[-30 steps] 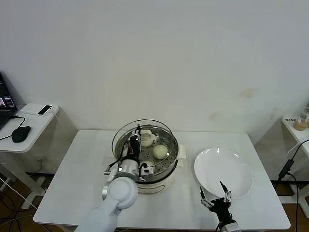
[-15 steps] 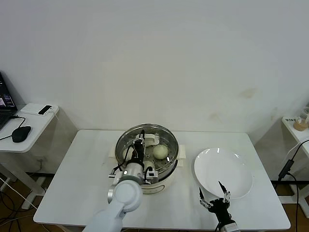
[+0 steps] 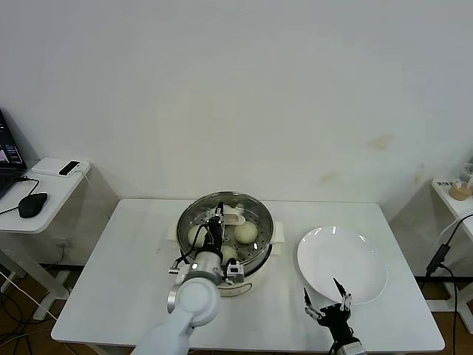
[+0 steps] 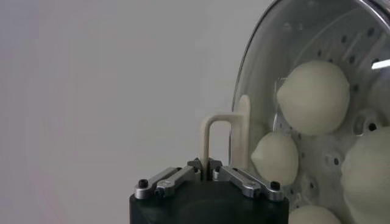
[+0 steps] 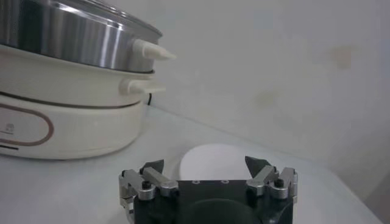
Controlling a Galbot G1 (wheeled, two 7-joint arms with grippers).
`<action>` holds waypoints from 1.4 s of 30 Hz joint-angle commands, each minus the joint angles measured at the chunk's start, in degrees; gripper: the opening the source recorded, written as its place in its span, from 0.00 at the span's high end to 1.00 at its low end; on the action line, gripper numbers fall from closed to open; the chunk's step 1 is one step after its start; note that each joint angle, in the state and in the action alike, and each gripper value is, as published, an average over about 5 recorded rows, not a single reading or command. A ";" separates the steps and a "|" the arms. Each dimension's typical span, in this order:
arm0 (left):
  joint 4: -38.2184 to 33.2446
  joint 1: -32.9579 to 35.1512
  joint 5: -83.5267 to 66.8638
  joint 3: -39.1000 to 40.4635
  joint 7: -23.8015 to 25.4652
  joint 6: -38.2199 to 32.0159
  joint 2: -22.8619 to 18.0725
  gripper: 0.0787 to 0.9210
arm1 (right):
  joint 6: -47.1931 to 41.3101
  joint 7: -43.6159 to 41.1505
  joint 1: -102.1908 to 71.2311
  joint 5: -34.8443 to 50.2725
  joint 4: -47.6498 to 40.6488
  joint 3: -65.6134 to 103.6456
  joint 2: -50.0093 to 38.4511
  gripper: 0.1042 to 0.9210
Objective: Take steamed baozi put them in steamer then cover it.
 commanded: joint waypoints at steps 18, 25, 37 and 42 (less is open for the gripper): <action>-4.48 3.41 0.52 -0.56 -0.76 -0.84 -0.13 0.77 | -0.02 -0.35 -0.14 -0.52 0.13 -0.55 0.03 0.12; -11.47 9.23 0.21 -1.25 -1.85 -1.80 2.44 0.54 | 0.04 -0.35 -0.60 -0.75 0.35 -0.43 0.02 0.12; -29.08 29.31 -13.33 -7.61 -9.19 -5.91 6.10 0.15 | 0.16 -0.36 -1.65 0.84 0.60 -0.06 -1.74 0.12; -28.78 38.65 -43.73 -19.42 -19.70 -11.47 1.12 0.12 | 0.80 -0.40 -2.59 2.85 1.27 0.11 -3.64 0.12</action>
